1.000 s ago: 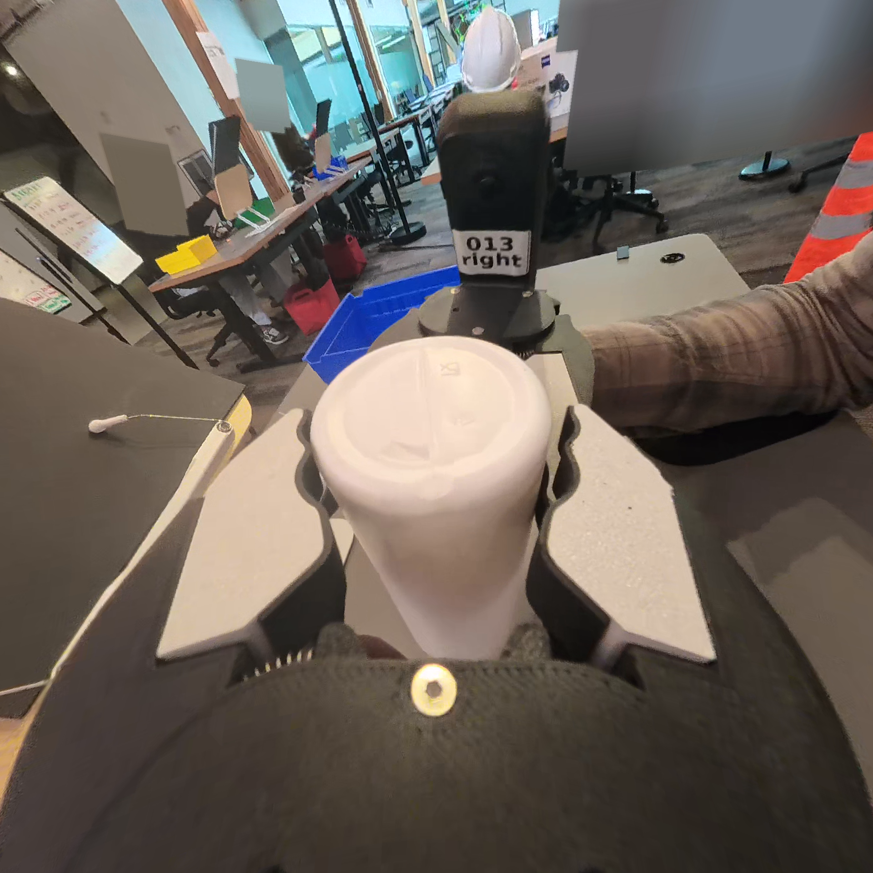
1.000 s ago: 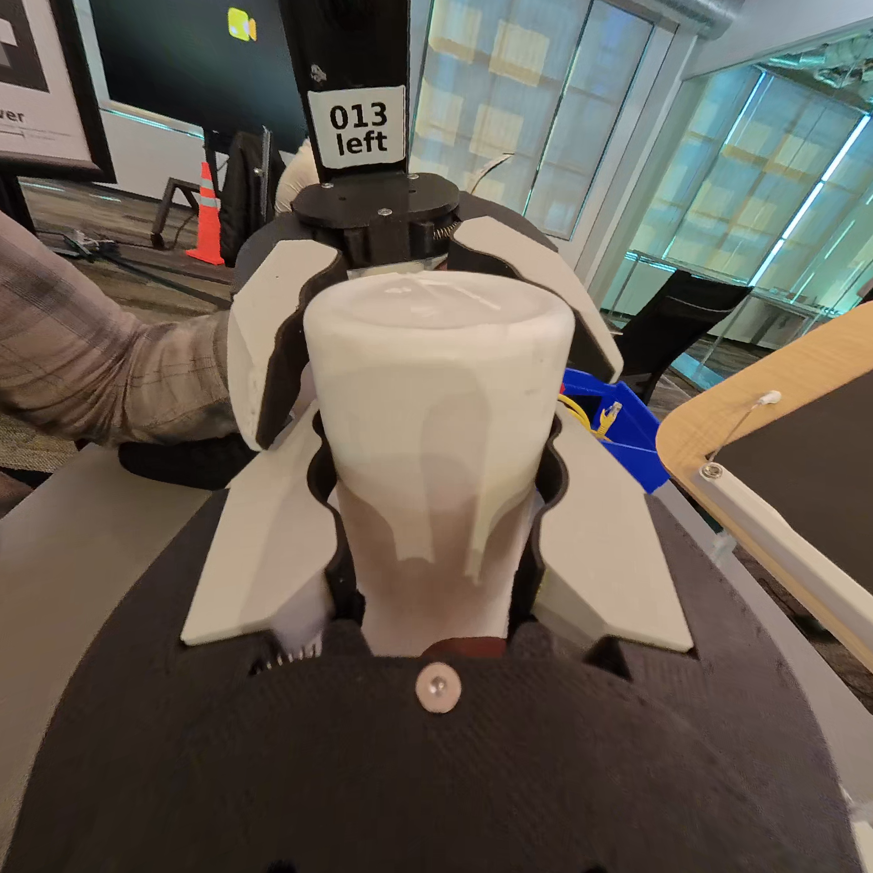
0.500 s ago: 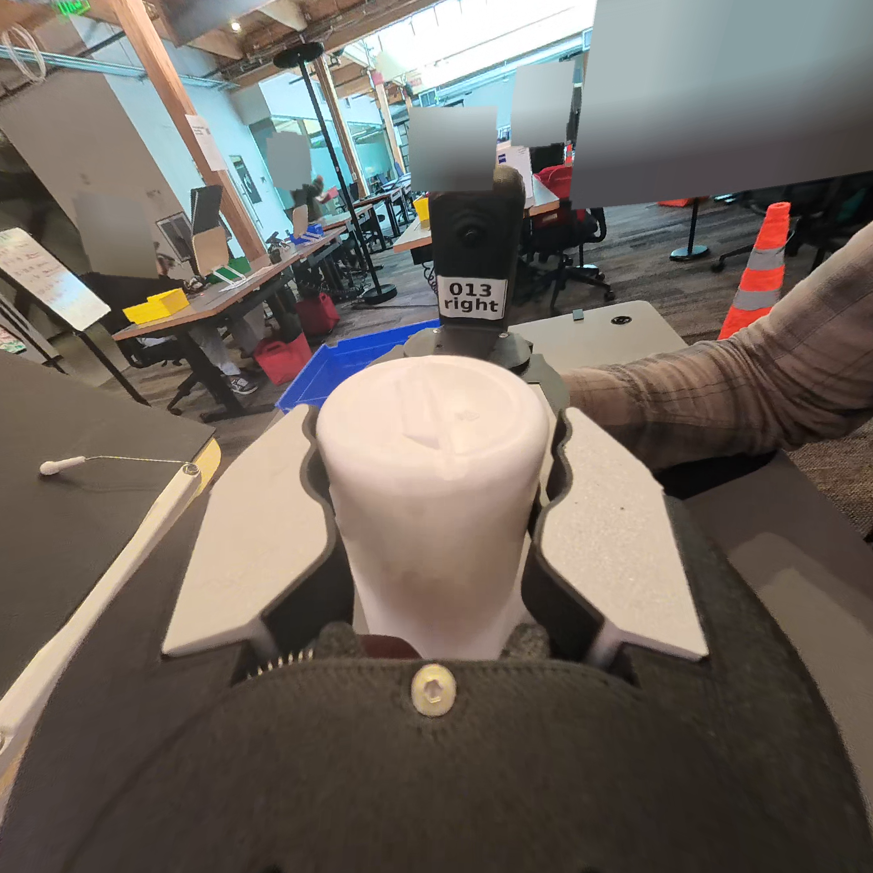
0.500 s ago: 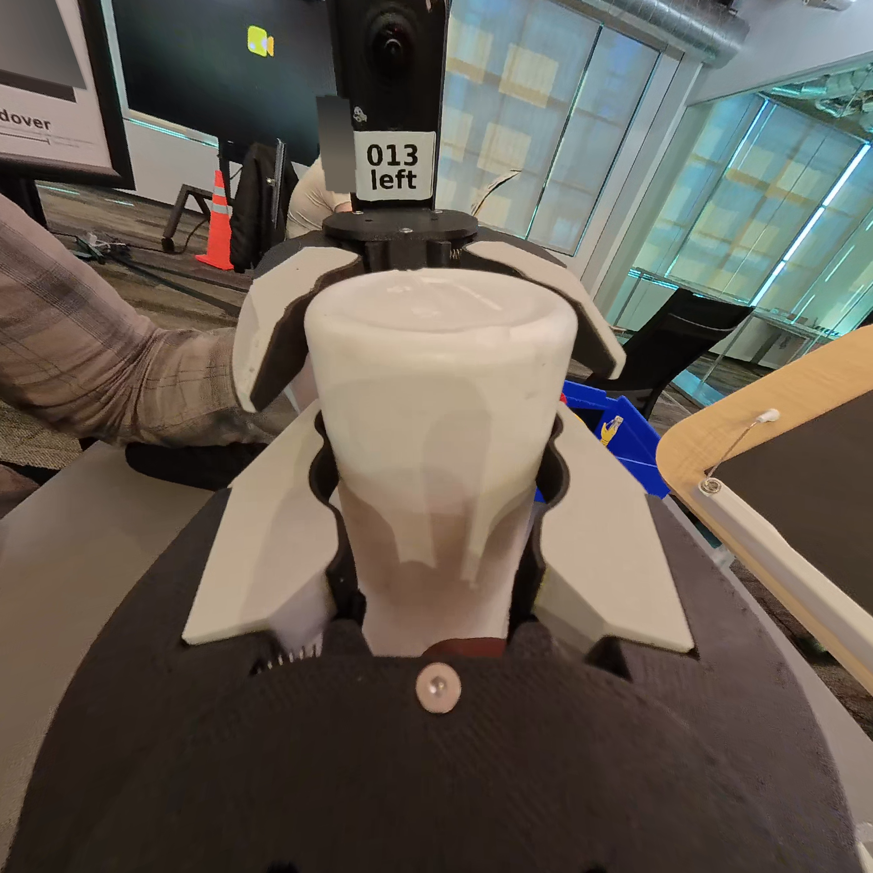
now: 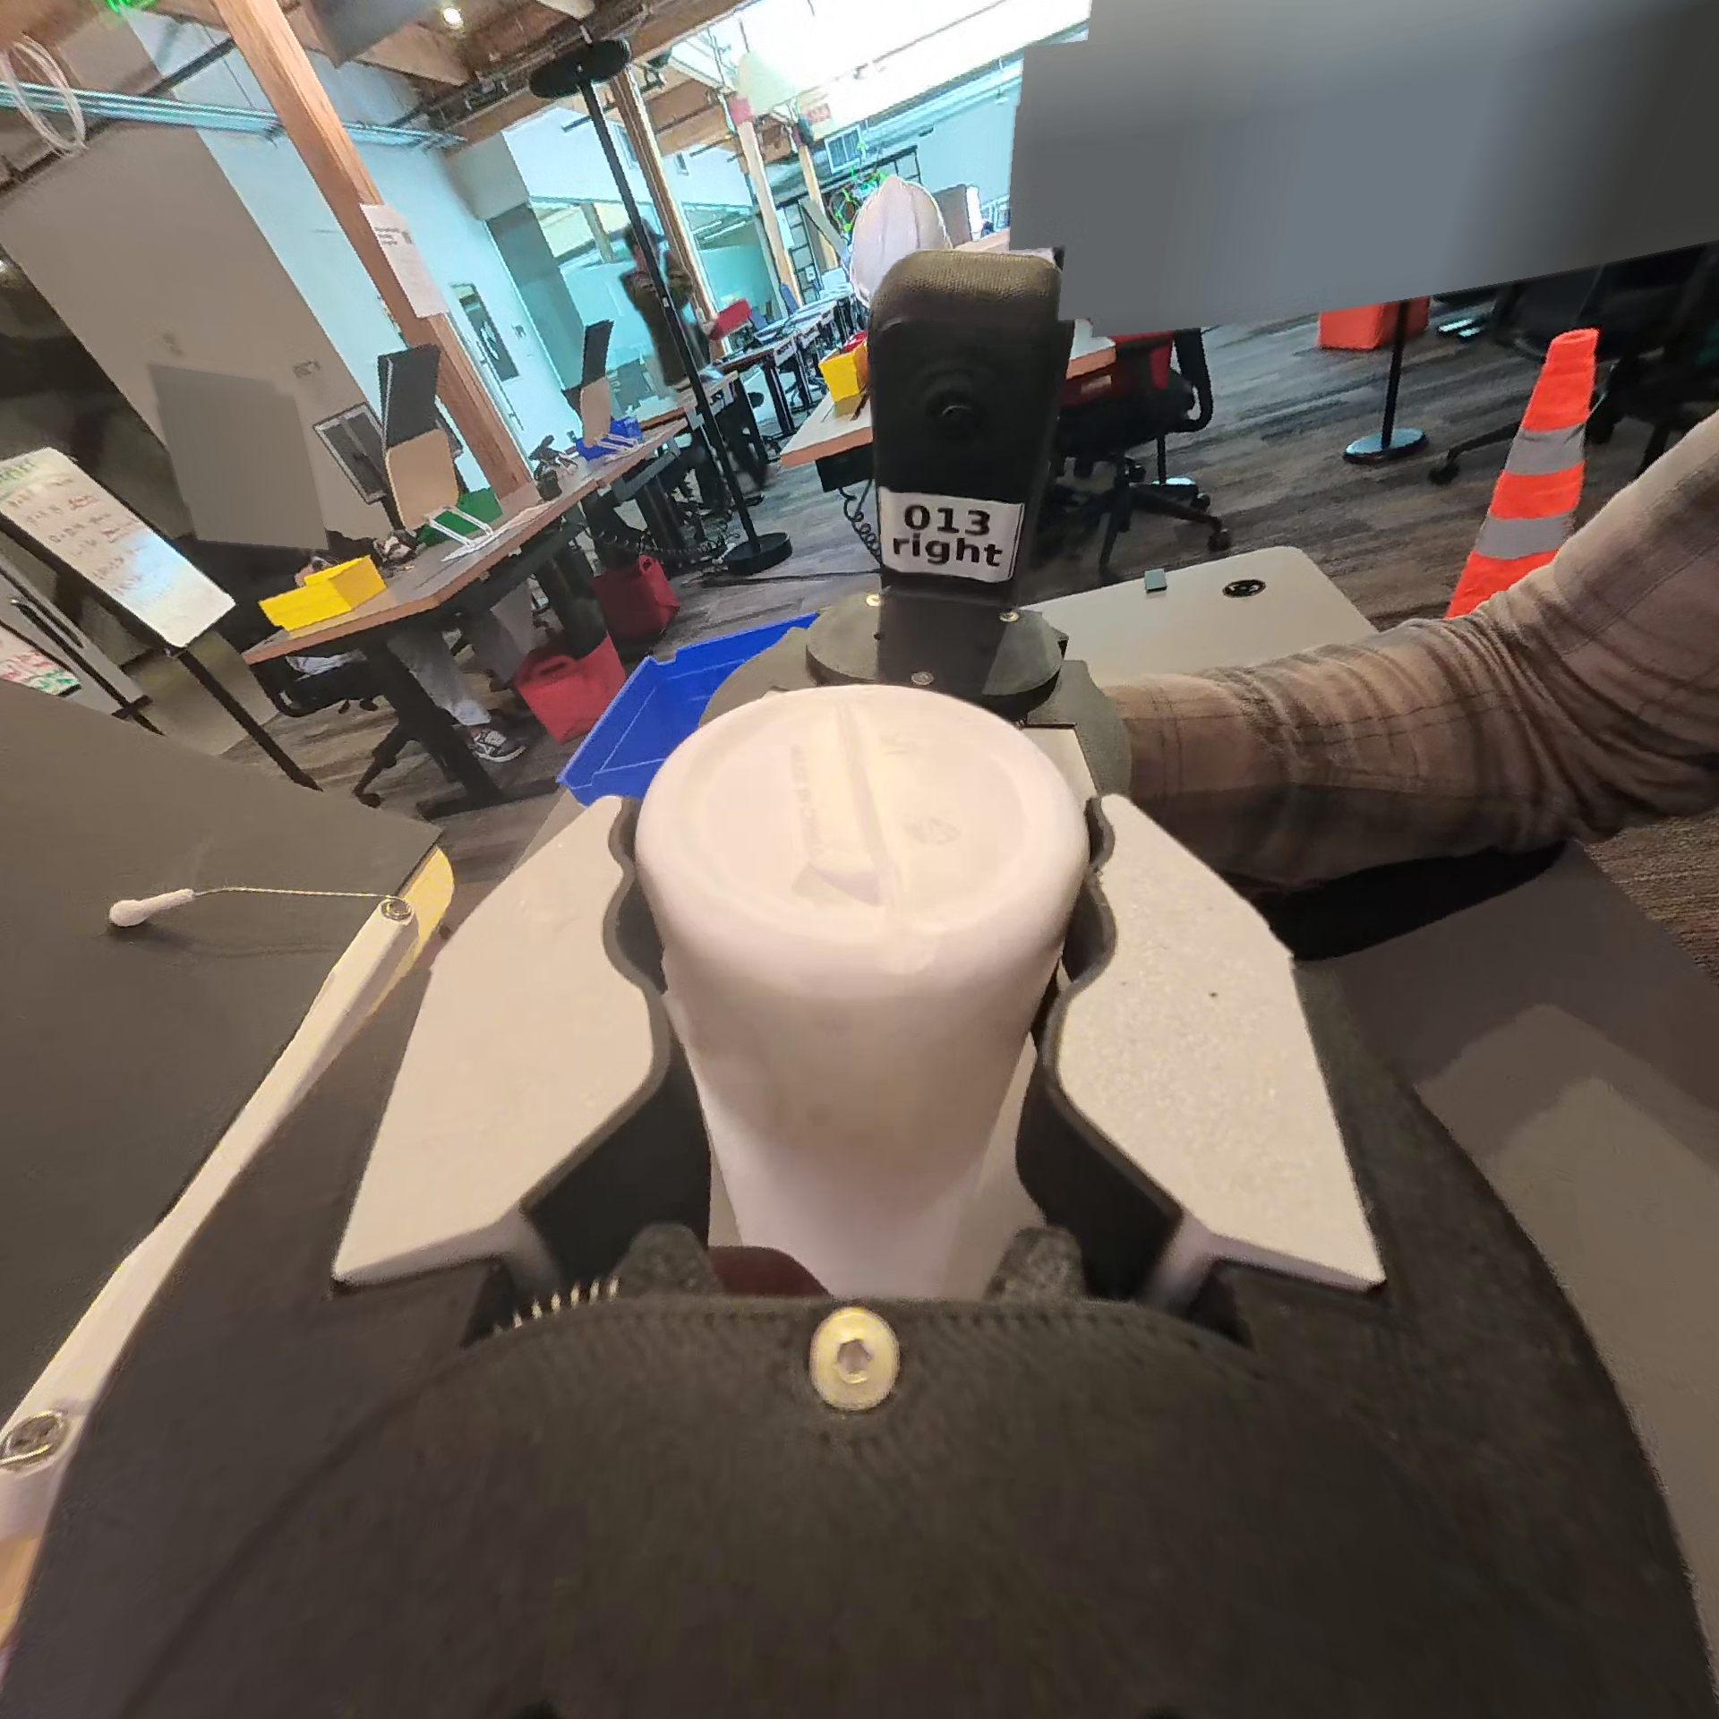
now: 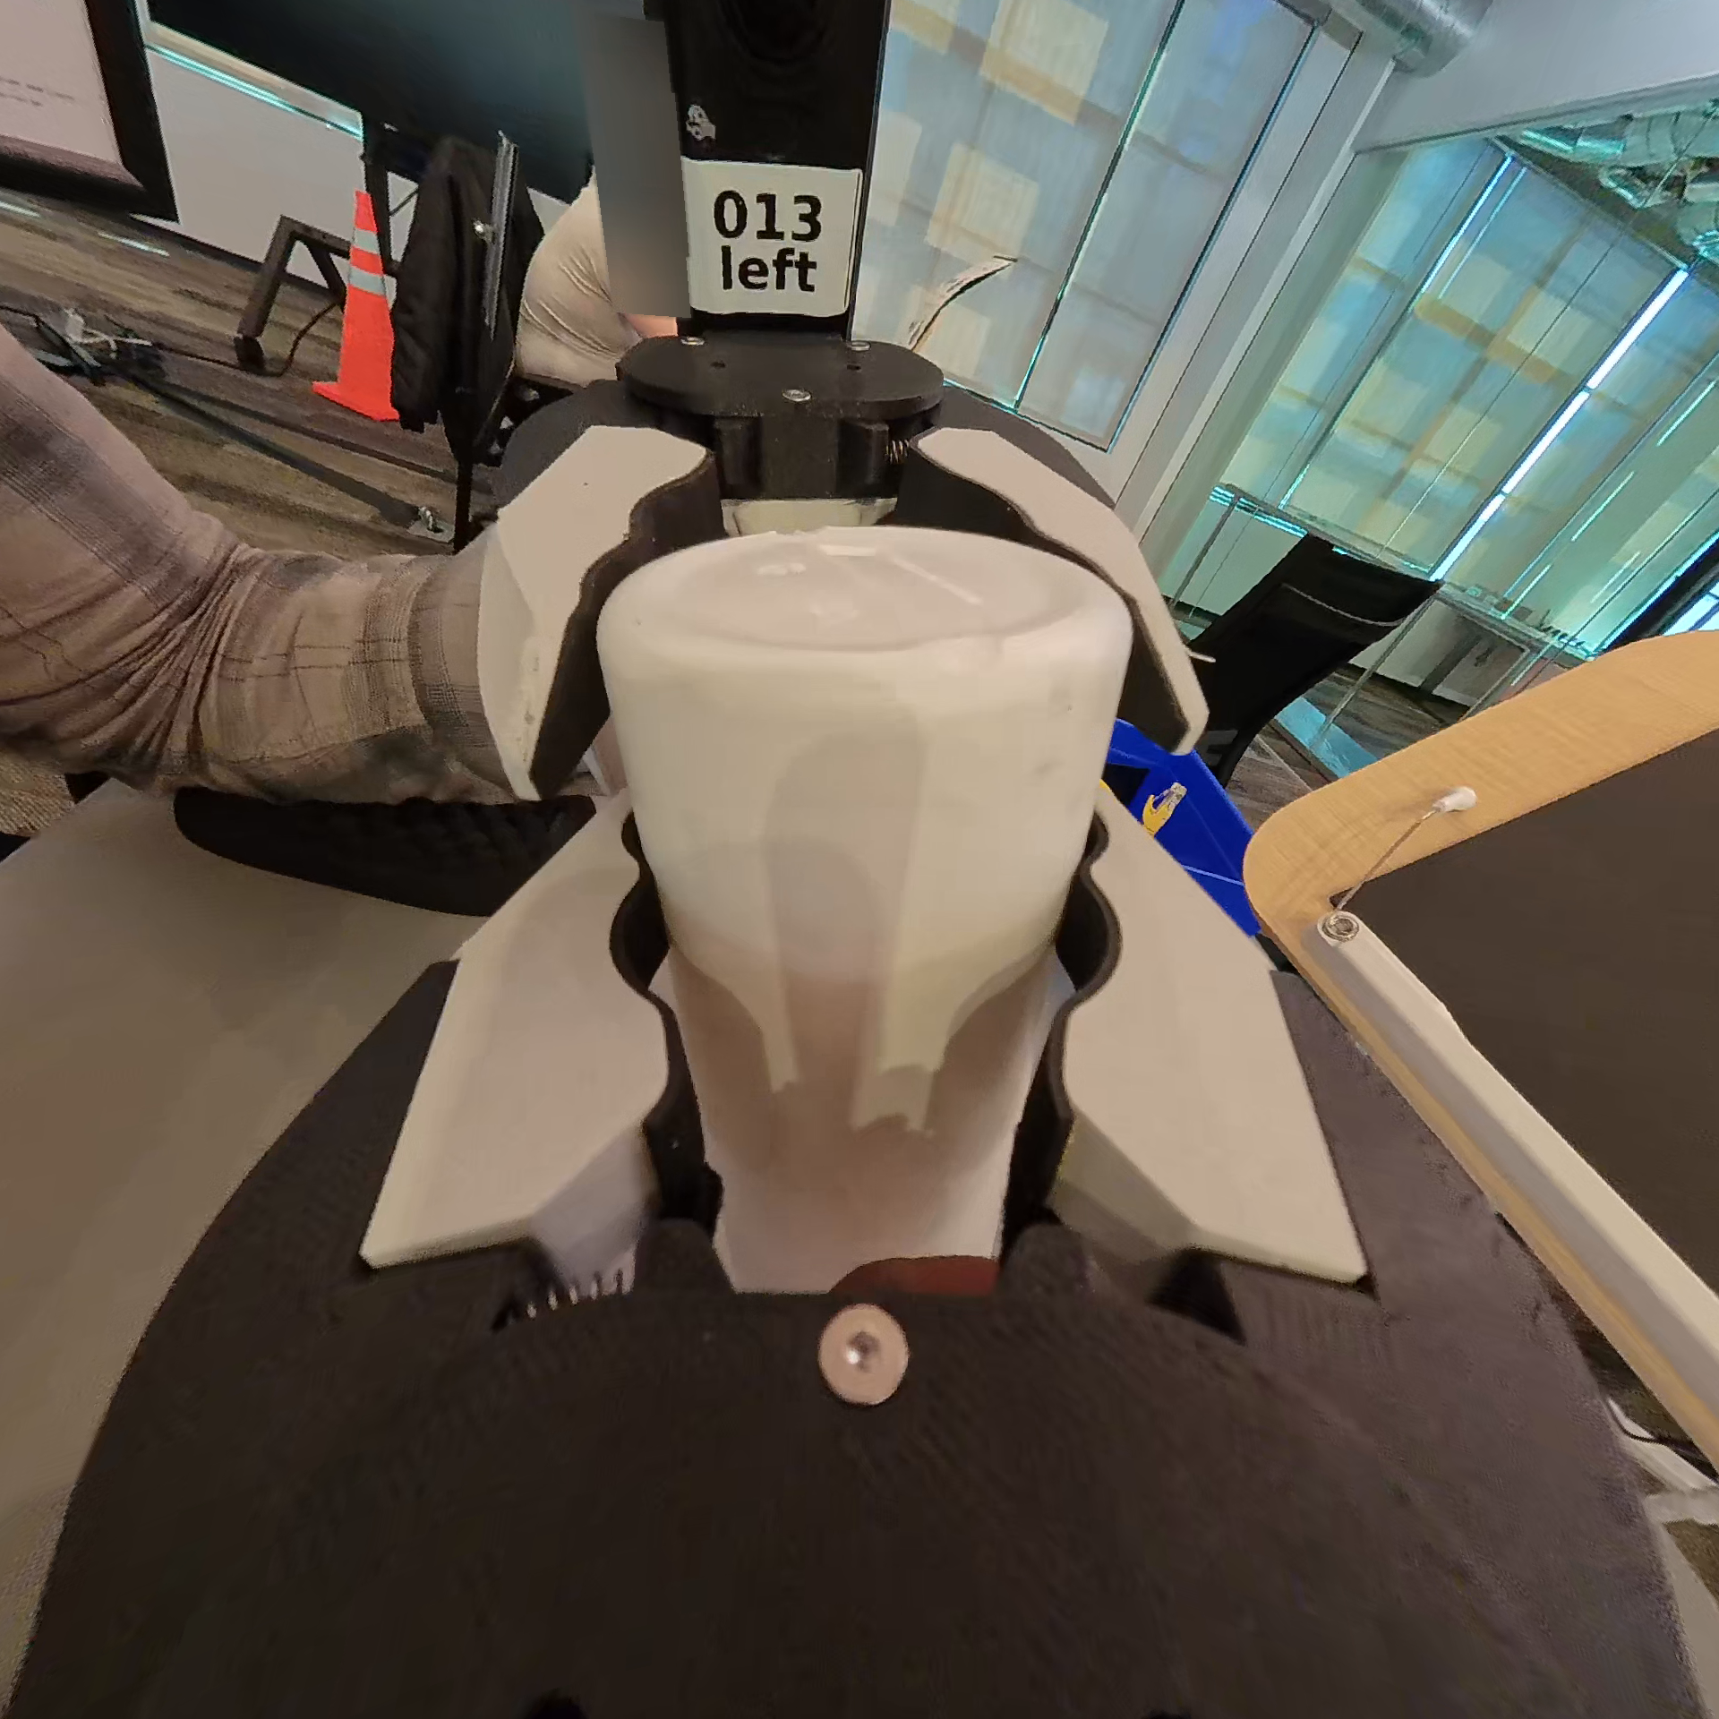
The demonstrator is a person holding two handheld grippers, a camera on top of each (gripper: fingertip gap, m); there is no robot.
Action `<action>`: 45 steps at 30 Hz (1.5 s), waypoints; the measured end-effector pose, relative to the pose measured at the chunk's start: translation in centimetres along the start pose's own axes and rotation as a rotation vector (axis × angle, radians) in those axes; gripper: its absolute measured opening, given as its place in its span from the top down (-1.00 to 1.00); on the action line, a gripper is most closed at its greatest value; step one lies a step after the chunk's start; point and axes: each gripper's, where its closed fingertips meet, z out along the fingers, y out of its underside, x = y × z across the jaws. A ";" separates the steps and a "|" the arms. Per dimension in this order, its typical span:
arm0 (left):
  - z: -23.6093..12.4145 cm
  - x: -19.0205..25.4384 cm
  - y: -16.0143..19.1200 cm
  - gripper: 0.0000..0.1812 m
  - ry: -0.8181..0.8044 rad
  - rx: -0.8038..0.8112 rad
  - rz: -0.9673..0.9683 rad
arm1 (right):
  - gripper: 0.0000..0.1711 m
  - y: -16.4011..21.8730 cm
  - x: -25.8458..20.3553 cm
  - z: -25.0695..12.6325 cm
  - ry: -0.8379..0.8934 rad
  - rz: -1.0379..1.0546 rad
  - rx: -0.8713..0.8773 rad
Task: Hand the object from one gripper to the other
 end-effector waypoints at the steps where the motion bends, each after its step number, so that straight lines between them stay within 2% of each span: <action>1: 0.0 0.0 0.0 0.05 -0.001 0.003 0.005 | 0.00 0.0 0.0 0.0 0.002 -0.007 -0.007; 12: -0.1 -0.6 -0.2 0.04 -0.044 0.029 0.028 | 0.00 0.1 0.9 -0.3 0.061 -0.033 -0.038; 20: -2.2 -2.3 -2.2 0.05 -0.080 0.166 -0.055 | -0.11 0.2 2.0 -1.7 0.070 0.020 -0.025; 26: -5.2 -4.1 -4.3 0.05 -0.134 0.291 -0.124 | -0.17 6.5 2.9 -3.5 0.016 0.126 -0.192; 29: -6.0 -4.4 -5.0 0.05 -0.144 0.325 -0.139 | -0.15 9.6 2.3 -2.7 -0.021 0.166 -0.248; 32: -6.2 -4.3 -5.4 0.05 -0.147 0.327 -0.132 | -0.18 10.8 1.5 -1.2 -0.040 0.161 -0.280; 38: -5.7 -3.7 -5.5 0.05 -0.127 0.320 -0.128 | -0.11 10.1 1.3 0.1 -0.005 0.096 -0.275; 40: -5.4 -3.5 -5.5 0.05 -0.117 0.315 -0.129 | 0.05 10.0 1.4 0.2 0.010 0.077 -0.265; 45: -5.5 -3.6 -5.5 0.05 -0.119 0.318 -0.130 | 0.07 10.0 1.5 0.3 0.010 0.076 -0.263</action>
